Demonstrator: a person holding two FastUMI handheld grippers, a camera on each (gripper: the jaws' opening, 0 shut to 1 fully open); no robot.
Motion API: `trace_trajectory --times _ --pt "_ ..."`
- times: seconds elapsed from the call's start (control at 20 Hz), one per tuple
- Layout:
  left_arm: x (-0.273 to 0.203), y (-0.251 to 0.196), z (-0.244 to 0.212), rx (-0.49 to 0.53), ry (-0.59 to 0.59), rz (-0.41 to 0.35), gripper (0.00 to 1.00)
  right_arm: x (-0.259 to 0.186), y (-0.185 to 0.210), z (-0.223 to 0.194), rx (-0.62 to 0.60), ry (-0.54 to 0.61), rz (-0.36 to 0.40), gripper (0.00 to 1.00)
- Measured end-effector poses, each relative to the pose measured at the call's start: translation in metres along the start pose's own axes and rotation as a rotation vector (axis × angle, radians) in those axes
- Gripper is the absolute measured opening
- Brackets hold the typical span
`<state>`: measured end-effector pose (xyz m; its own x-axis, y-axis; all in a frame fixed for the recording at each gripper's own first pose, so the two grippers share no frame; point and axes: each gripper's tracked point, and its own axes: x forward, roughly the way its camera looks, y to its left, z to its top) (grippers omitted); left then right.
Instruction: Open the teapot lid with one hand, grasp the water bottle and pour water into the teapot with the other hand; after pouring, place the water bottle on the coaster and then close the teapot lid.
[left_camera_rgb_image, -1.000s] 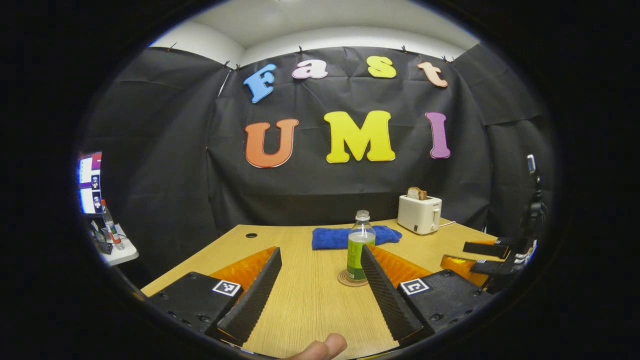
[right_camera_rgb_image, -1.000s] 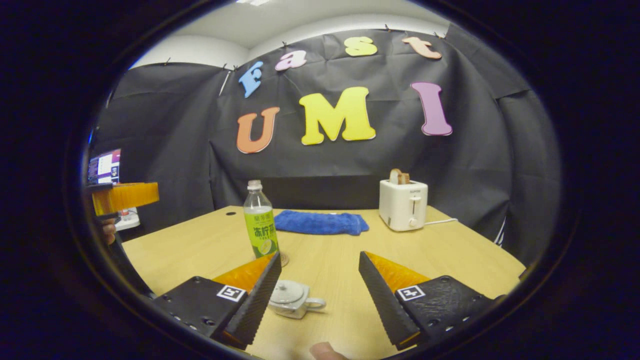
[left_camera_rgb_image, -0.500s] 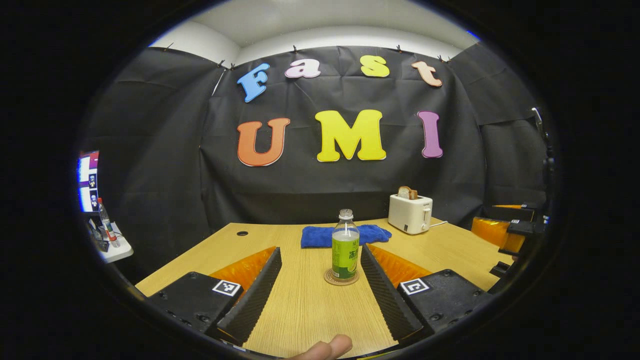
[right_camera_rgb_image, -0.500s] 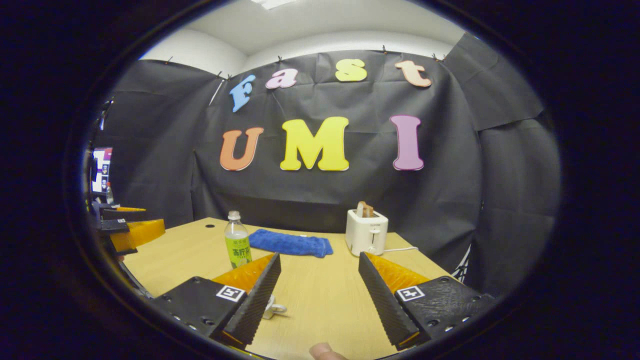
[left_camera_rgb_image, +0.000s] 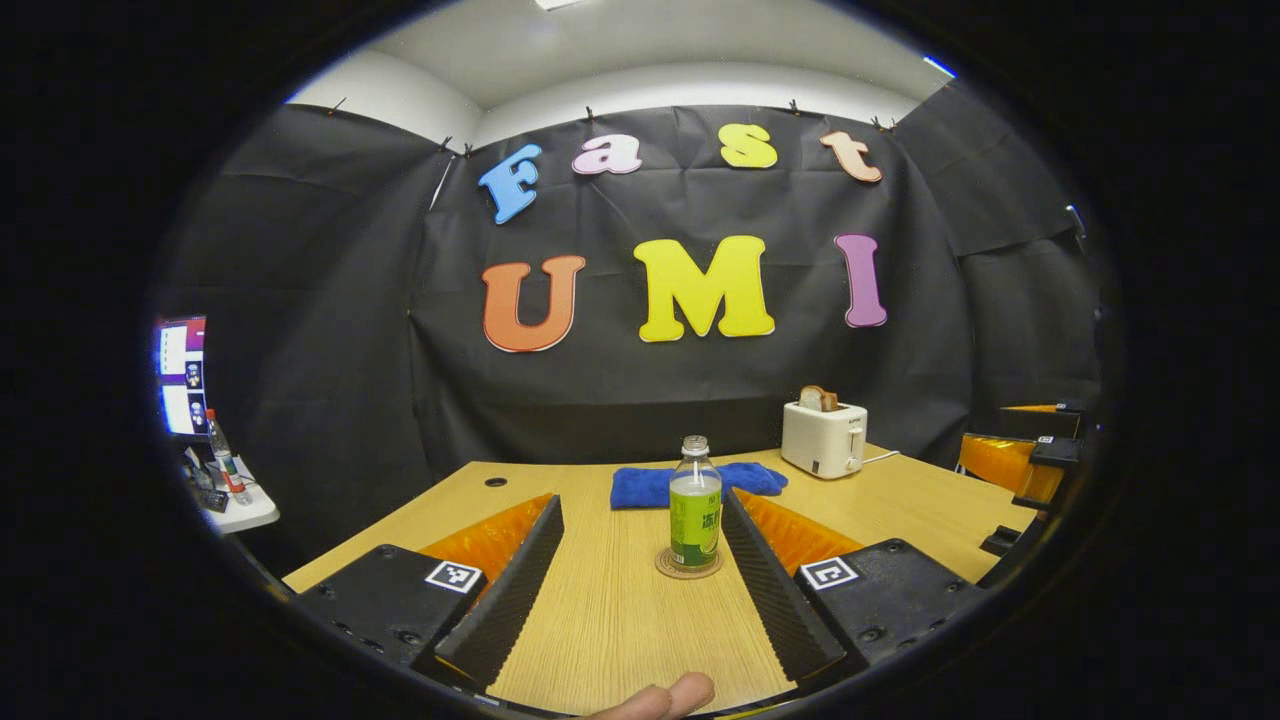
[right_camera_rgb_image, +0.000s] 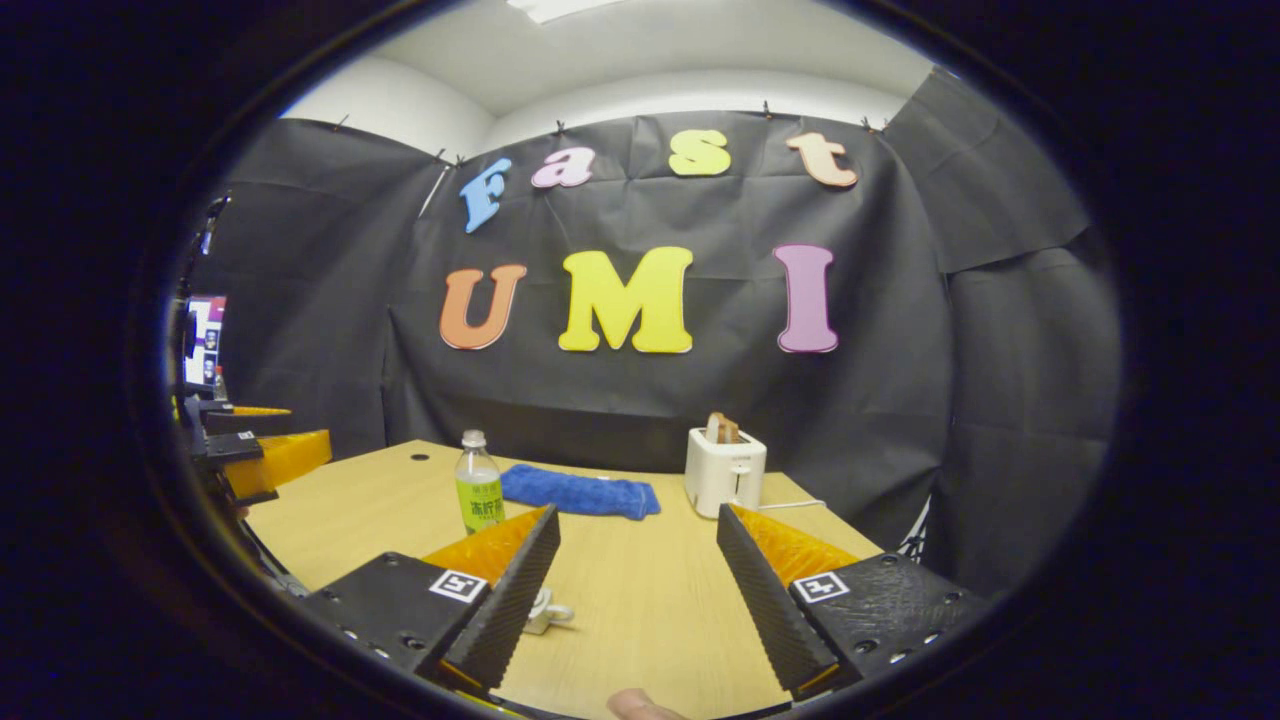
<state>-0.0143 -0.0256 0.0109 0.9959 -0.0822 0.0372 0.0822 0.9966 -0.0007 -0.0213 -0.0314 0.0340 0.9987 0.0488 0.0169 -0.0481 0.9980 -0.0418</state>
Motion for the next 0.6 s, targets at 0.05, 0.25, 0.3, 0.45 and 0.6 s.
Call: trace_trajectory --times 0.05,0.25,0.3,0.45,0.6 --pt "-0.0007 0.0011 0.0011 -0.001 -0.003 0.000 0.99 -0.0004 -0.0005 0.0004 0.000 -0.001 -0.004 0.95" --pt "0.0000 0.0023 -0.0012 -0.018 0.006 -0.004 0.99 0.0000 0.0006 0.0016 -0.012 -0.002 -0.016 0.95" --pt "0.0006 0.0023 -0.0011 -0.019 0.008 -0.004 0.99 0.0000 0.0004 0.0009 -0.014 0.002 -0.021 0.95" --pt "-0.0010 0.0035 -0.0014 -0.023 0.012 -0.002 0.99 -0.0004 0.0021 -0.0005 -0.016 0.004 -0.021 0.96" --pt "-0.0023 0.0037 0.0023 -0.031 0.001 -0.004 0.99 0.0008 0.0041 -0.0016 -0.019 0.015 -0.019 0.96"
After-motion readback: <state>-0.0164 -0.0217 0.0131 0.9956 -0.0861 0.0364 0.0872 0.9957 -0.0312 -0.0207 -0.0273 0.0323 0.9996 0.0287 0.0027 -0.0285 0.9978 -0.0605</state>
